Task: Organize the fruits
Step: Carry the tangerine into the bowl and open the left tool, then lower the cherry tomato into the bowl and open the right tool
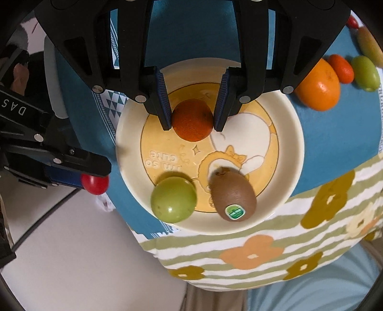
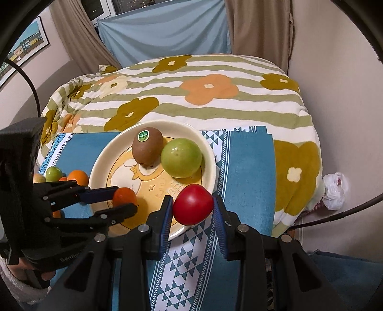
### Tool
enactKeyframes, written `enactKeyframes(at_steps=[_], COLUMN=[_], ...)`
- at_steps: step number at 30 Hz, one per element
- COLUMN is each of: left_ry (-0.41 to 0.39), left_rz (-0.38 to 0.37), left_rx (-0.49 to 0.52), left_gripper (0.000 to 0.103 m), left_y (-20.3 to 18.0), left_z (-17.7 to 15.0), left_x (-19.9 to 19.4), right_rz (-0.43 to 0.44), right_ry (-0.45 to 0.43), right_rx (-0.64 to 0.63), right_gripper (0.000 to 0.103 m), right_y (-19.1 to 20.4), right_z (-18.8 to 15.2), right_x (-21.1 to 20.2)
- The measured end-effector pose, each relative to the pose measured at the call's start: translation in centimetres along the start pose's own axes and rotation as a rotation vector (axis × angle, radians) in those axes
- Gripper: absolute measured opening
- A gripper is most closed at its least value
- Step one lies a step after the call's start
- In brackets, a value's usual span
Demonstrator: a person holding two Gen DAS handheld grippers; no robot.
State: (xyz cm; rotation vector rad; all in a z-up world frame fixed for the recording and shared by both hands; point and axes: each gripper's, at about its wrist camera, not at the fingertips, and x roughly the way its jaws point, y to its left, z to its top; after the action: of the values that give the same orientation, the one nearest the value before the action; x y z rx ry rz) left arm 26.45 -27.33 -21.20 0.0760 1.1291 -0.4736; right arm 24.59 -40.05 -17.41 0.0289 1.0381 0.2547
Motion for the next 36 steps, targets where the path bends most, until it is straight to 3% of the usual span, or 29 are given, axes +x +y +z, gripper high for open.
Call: enactKeyframes(at_steps=[2,4,5,7,24,36], left_ry=[0.006,-0.004,-0.023,-0.062,-0.062,-0.082], left_rz=[-0.012,-0.001,0.006,0.002,0.124,0.186], left_rx=[0.016,0.024,0.026,0.025,-0.114,-0.179], left_gripper=[0.05,0.099,0.103,0.103,0.103,0.103], left_y=[0.0,0.1,0.2,0.5,5.7,6.9], left_z=[0.0,0.1,0.0,-0.1,-4.1,-6.3], left_x=[-0.3,-1.0,-1.6,-3.0,-7.8,-9.5], right_rz=[-0.001,-0.002,-0.003,-0.001,0.141,0.146], right_ry=[0.0,-0.007,-0.01,-0.014,0.024,0.027], right_rx=[0.004,0.001,0.001,0.001,-0.169,-0.213], right_gripper=[0.031,0.031,0.031,0.031,0.031,0.034], right_y=[-0.1,0.0,0.0,0.0,2.3,2.6], right_z=[0.1,0.1,0.1,0.1,-0.2,-0.5], right_x=[-0.1,-0.4,-0.5,-0.6,2.7,3.9])
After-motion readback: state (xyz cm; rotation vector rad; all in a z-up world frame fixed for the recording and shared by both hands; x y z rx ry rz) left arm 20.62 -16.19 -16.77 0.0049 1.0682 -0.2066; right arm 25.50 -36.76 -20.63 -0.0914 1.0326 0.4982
